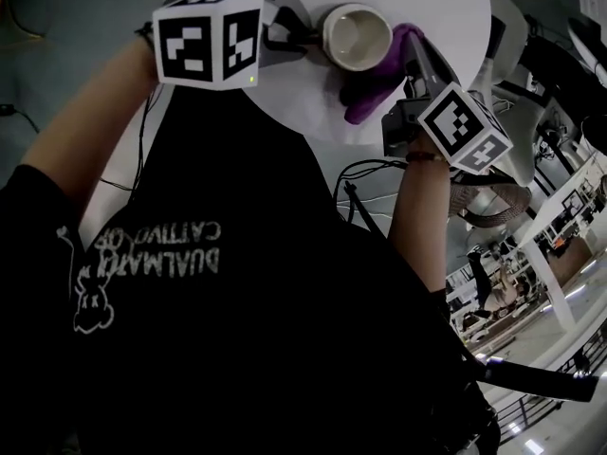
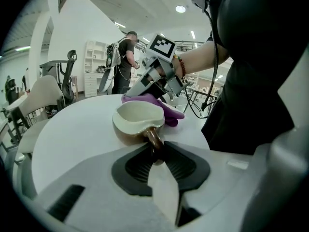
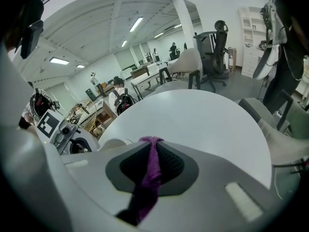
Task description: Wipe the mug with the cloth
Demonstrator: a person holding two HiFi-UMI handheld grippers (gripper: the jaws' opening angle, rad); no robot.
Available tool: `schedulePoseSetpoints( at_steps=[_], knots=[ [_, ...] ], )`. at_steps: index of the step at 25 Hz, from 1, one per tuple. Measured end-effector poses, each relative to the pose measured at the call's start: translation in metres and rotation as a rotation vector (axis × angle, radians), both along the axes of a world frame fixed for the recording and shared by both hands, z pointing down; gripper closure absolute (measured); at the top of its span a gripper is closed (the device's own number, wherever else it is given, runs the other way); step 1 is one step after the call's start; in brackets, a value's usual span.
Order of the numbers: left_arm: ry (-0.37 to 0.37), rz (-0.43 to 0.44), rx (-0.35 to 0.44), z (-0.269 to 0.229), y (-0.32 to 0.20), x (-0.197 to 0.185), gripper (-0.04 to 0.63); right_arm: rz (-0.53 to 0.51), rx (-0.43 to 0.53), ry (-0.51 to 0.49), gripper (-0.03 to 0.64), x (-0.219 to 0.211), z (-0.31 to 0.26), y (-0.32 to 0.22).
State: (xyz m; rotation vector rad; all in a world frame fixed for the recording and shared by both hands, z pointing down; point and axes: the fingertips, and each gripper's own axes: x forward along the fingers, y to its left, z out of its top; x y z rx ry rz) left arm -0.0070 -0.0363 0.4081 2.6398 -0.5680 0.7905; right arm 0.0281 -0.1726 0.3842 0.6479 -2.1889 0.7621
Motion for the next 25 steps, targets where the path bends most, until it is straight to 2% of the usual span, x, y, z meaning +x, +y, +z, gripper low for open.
schedulePoseSetpoints(
  at_steps=[14,25],
  knots=[
    [-0.017,0.028,-0.011,0.01,0.001,0.005,0.52,-0.142,0.065,0.105,0.583,-0.019,0.01,-0.005],
    [-0.03,0.043,-0.037,0.008,0.003,0.003,0.517,-0.136,0.1,0.176,0.586,-0.039,0.002,-0.001]
  ],
)
